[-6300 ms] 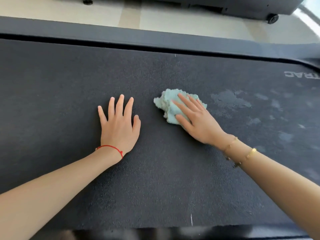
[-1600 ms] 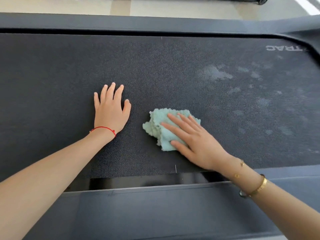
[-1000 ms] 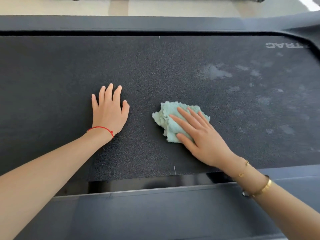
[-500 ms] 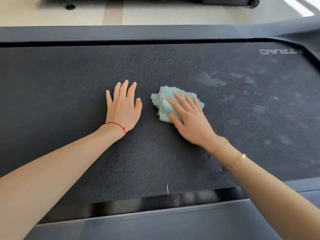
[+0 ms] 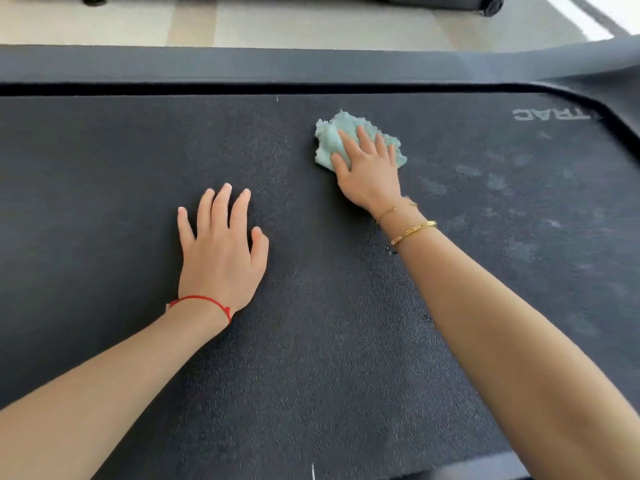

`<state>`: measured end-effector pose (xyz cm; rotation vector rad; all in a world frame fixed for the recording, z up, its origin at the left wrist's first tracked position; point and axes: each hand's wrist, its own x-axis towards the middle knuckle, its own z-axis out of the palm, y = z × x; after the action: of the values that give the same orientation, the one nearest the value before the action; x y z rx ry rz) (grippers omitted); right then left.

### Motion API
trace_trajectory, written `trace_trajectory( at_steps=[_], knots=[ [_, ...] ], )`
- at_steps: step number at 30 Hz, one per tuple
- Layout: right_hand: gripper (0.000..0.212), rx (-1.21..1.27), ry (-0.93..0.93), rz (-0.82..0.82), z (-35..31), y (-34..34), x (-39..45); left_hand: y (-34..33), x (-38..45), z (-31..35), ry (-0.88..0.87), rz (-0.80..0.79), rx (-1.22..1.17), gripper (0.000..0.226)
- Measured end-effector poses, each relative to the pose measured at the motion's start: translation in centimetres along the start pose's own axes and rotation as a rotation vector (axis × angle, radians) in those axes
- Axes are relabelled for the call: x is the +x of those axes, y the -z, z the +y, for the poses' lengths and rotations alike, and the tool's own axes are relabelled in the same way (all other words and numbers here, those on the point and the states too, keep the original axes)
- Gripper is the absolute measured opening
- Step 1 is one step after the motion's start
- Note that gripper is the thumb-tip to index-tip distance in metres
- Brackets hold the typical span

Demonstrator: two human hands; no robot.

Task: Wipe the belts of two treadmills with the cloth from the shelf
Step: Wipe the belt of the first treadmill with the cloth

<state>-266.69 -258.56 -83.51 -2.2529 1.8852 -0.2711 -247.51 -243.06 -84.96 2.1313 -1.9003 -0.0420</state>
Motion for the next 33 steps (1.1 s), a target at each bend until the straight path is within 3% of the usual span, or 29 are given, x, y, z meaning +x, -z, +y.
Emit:
trace_trajectory(
  at_steps=[4,7,13,18,23,26,28,33],
  knots=[
    [0.051,0.023,0.294,-0.009,-2.7,-0.8,-3.5,0.2,0.1,0.0,0.001,-0.001,0.015,0.063],
    [0.051,0.044,0.370,-0.051,-1.1,0.1,-5.3,0.2,0.2,-0.1,0.003,-0.002,0.018,0.062],
    [0.054,-0.018,0.118,-0.019,1.8,0.6,3.3,0.1,0.3,-0.1,0.001,0.005,0.018,0.062],
    [0.056,-0.028,-0.075,-0.059,-2.2,0.0,11.3,0.0,0.4,0.0,0.013,0.012,0.034,0.061],
    [0.054,-0.025,0.208,-0.039,-6.5,-2.0,7.6,0.0,0.4,-0.1,0.021,0.016,0.035,0.061],
    [0.052,0.013,0.442,-0.073,-5.8,-1.5,1.9,0.0,0.4,-0.1,0.017,0.025,0.031,0.061],
    [0.051,0.038,0.501,-0.078,-3.6,-0.8,-0.8,0.0,0.4,-0.2,0.016,0.029,0.029,0.061],
    [0.054,0.004,0.188,-0.026,3.1,1.2,4.0,-0.1,0.4,-0.2,0.014,0.028,0.035,0.060]
  ],
)
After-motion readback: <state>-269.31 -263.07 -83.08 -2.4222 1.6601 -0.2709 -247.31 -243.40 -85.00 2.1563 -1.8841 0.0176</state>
